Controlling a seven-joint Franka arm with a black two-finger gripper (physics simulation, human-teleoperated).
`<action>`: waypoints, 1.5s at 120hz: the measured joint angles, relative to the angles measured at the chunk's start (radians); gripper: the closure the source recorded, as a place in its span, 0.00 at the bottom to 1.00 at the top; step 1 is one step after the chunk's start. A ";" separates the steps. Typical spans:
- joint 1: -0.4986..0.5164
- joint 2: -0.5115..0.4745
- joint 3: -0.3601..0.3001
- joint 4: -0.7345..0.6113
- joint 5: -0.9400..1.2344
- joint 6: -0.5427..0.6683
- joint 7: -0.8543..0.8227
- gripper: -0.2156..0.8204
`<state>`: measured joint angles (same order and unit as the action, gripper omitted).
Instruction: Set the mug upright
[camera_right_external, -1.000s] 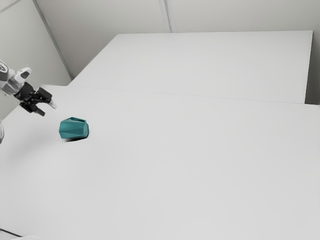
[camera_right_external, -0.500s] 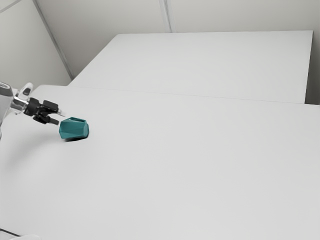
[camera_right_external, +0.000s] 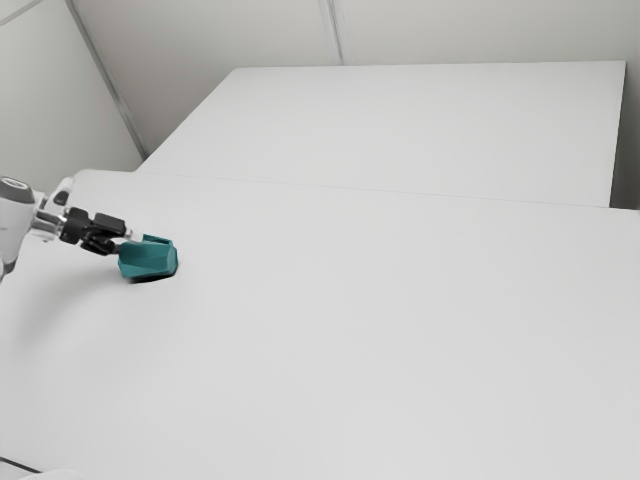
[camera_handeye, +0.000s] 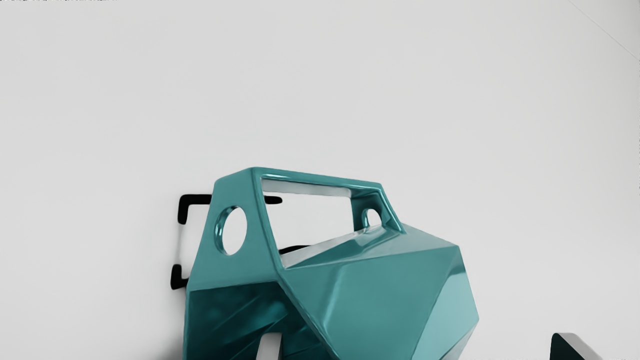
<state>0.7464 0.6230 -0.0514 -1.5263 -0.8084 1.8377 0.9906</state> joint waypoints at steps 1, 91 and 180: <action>0.000 0.000 0.000 0.000 0.000 0.000 0.002 0.23; -0.016 0.024 -0.007 -0.002 -0.021 0.003 0.085 0.42; -0.043 -0.089 -0.037 -0.068 -0.017 0.011 0.107 0.94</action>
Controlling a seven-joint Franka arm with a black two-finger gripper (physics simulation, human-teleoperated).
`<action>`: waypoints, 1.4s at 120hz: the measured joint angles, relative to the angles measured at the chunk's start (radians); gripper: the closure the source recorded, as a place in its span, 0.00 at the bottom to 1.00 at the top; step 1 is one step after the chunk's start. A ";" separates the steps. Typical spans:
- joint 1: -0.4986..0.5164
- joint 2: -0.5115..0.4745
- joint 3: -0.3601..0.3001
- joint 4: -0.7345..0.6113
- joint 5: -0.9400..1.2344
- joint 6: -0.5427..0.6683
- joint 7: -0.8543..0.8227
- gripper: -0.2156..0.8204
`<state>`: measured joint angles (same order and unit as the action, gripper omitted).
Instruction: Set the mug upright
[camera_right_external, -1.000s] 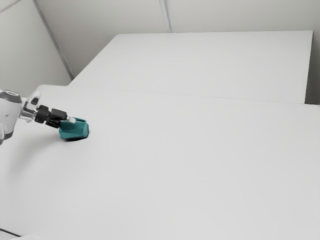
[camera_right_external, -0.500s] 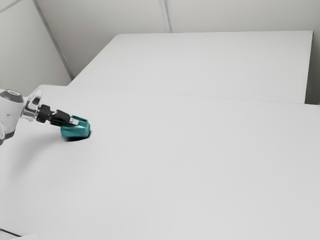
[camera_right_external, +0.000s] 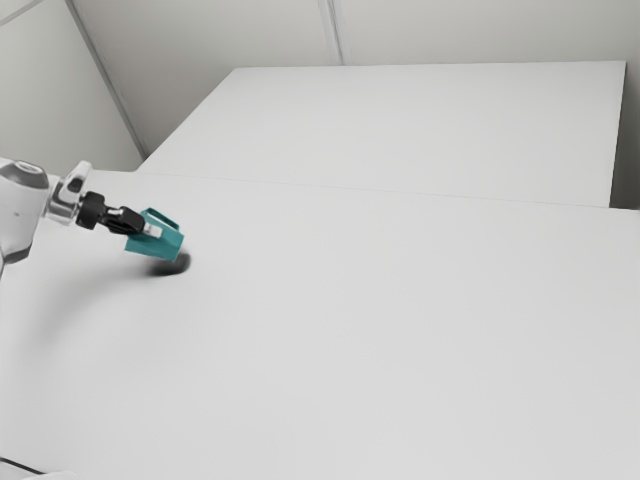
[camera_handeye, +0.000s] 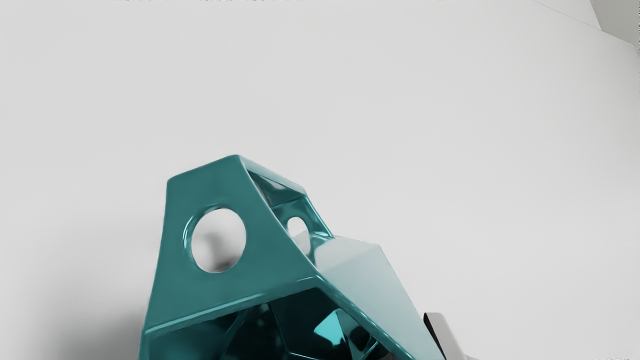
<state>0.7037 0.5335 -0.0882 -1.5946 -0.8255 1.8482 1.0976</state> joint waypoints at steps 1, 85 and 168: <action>-0.002 -0.004 0.000 -0.003 0.000 0.000 0.000 0.94; -0.322 -0.395 0.013 -0.235 0.493 0.060 -0.270 0.97; -0.535 -0.684 0.006 -0.560 0.740 0.141 -0.708 0.97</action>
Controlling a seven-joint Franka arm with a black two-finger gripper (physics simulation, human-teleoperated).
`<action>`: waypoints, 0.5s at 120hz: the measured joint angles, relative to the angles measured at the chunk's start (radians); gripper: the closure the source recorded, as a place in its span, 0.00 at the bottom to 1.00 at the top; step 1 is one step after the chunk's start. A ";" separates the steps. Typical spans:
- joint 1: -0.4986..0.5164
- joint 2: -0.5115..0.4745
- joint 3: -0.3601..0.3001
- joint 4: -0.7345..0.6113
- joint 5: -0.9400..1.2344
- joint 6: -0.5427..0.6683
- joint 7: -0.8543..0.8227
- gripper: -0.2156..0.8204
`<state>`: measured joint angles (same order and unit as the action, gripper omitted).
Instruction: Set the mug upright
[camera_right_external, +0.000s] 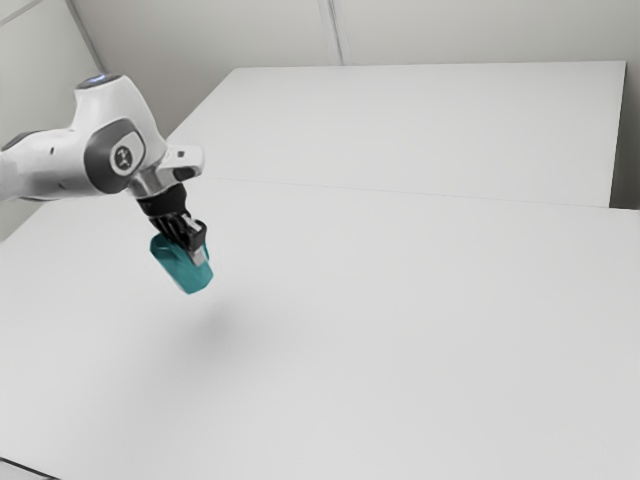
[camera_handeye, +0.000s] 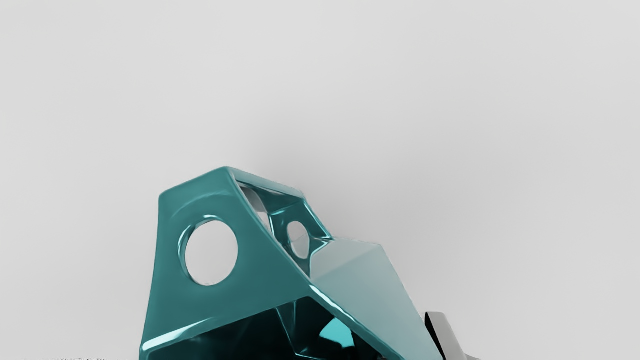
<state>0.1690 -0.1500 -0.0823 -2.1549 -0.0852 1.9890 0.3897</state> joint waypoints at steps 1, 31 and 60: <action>-0.001 -0.002 -0.002 -0.002 0.002 0.001 -0.005 0.97; -0.013 -0.029 -0.071 -0.075 0.049 0.053 -0.141 0.97; -0.024 -0.024 -0.114 -0.144 0.089 0.119 -0.274 0.97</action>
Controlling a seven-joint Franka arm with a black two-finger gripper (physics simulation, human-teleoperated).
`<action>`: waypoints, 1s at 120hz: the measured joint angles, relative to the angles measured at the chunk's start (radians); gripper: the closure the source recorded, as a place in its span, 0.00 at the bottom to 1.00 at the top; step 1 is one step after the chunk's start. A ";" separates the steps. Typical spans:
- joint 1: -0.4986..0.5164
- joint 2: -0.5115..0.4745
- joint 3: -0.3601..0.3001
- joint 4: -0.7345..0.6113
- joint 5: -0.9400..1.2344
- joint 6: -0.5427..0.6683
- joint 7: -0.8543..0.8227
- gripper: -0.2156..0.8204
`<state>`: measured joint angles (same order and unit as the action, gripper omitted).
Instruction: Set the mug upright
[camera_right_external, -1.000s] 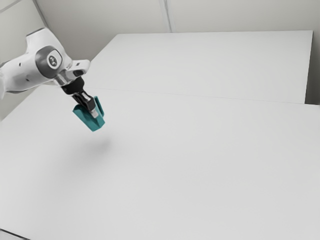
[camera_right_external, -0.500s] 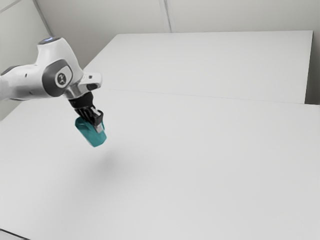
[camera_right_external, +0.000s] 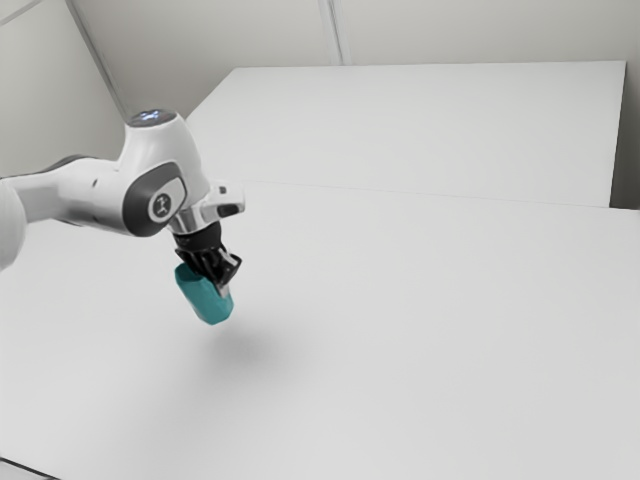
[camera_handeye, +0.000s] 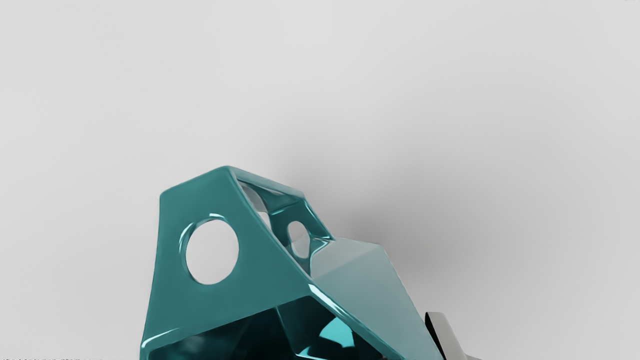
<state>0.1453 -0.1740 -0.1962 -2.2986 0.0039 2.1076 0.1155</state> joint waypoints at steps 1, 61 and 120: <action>-0.001 0.001 -0.001 -0.002 0.001 0.002 -0.004 0.97; -0.017 0.087 -0.017 -0.044 0.029 0.119 -0.197 0.96; -0.031 0.112 -0.018 -0.043 0.029 0.180 -0.277 0.55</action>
<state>0.1147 -0.0621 -0.2139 -2.3413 0.0327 2.2872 -0.1615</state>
